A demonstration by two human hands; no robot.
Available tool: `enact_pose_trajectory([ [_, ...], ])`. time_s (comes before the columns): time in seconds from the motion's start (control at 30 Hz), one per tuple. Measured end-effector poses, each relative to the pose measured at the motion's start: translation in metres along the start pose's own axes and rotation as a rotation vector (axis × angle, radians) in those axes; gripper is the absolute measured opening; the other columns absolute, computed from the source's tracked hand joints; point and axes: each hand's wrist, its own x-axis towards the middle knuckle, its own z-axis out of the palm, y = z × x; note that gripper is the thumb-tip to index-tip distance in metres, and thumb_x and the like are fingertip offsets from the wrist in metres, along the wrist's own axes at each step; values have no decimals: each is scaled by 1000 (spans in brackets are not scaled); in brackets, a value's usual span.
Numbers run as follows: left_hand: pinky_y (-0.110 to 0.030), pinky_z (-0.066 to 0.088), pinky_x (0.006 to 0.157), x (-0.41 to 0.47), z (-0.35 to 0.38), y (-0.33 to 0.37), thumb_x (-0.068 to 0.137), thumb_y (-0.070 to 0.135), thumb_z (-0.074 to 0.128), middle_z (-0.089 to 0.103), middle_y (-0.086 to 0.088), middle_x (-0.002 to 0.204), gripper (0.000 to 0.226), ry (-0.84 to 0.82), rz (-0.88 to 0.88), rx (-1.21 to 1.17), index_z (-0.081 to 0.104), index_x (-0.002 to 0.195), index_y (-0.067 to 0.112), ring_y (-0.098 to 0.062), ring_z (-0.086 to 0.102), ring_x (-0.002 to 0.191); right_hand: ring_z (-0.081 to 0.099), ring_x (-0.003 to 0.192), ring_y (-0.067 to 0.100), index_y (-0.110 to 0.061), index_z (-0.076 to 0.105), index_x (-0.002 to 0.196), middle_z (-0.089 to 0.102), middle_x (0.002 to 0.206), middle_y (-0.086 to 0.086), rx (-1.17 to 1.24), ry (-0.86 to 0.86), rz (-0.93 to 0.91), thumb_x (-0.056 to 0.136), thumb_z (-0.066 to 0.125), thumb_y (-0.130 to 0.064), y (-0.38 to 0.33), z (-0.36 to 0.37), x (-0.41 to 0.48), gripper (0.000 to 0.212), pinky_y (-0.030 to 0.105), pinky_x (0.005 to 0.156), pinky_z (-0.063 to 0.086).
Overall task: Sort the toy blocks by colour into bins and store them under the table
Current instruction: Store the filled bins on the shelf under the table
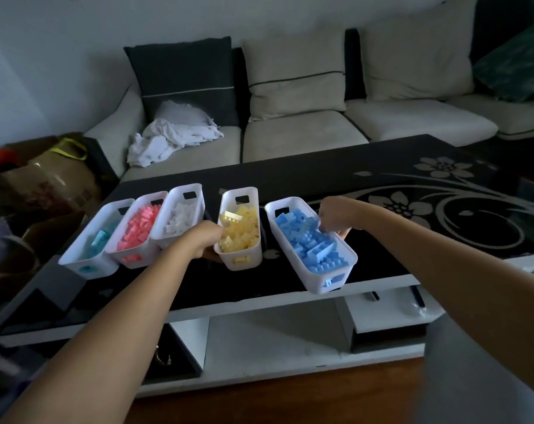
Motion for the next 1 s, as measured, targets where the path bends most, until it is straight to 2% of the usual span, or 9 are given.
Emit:
enact_pose_trajectory([
  [0.1,-35,50,75,4,-11,-9,95,9,47,59,-17,114,27,-11,23,99,53,118,-3,-29,57,101,62,69,13,-2,64,108,64,87,4,-43,-70,-20,88,60,-9,1,-8,-2,21,19,62,50],
  [0.23,-38,45,96,-8,-31,-32,96,5,45,66,-16,110,20,-252,58,163,63,104,0,-30,60,109,65,70,14,-10,64,90,67,89,4,-221,-249,-64,86,62,-7,9,-21,-12,5,20,62,51],
  [0.33,-34,49,93,-29,-42,-46,97,5,46,69,-14,108,21,-411,87,204,65,103,-1,-24,64,102,66,73,13,-22,58,77,65,87,-1,-389,-342,-136,87,64,-12,16,-26,-23,15,18,61,48],
  [0.43,-22,54,71,-51,-47,-56,97,5,45,72,-7,90,20,-507,90,231,65,91,3,-15,68,82,67,80,15,-26,58,76,64,85,-4,-465,-409,-198,86,66,-15,18,-21,-36,16,17,59,47],
  [0.5,-20,52,66,-61,-50,-61,96,5,46,73,-6,84,21,-545,116,264,65,87,4,-13,68,76,66,76,15,-25,57,75,64,83,-4,-525,-439,-246,84,66,-17,19,-13,-44,15,19,59,46],
  [0.67,-31,52,84,-64,-50,-88,95,17,54,70,-16,106,25,-615,233,360,64,106,-2,-23,67,96,64,79,23,-22,54,70,62,80,2,-649,-511,-341,79,68,-21,34,28,-49,17,32,67,48],
  [0.77,-31,50,93,-57,-42,-98,89,36,58,71,-6,108,35,-711,288,381,66,109,8,-20,65,105,57,78,19,-21,52,74,60,87,4,-710,-531,-306,83,66,-22,48,48,-51,16,25,62,42],
  [0.87,-23,49,92,-49,-32,-107,79,54,61,72,8,100,37,-802,253,394,71,98,24,-6,64,99,52,80,17,-18,56,85,57,89,0,-753,-544,-256,86,64,-23,57,67,-50,10,19,57,36],
  [1.0,-25,45,96,-29,-12,-125,98,29,48,67,6,109,24,-815,199,560,66,108,15,-6,60,102,46,84,14,-19,62,96,54,93,-1,-762,-406,-311,88,61,-26,63,87,-47,11,21,62,33],
])
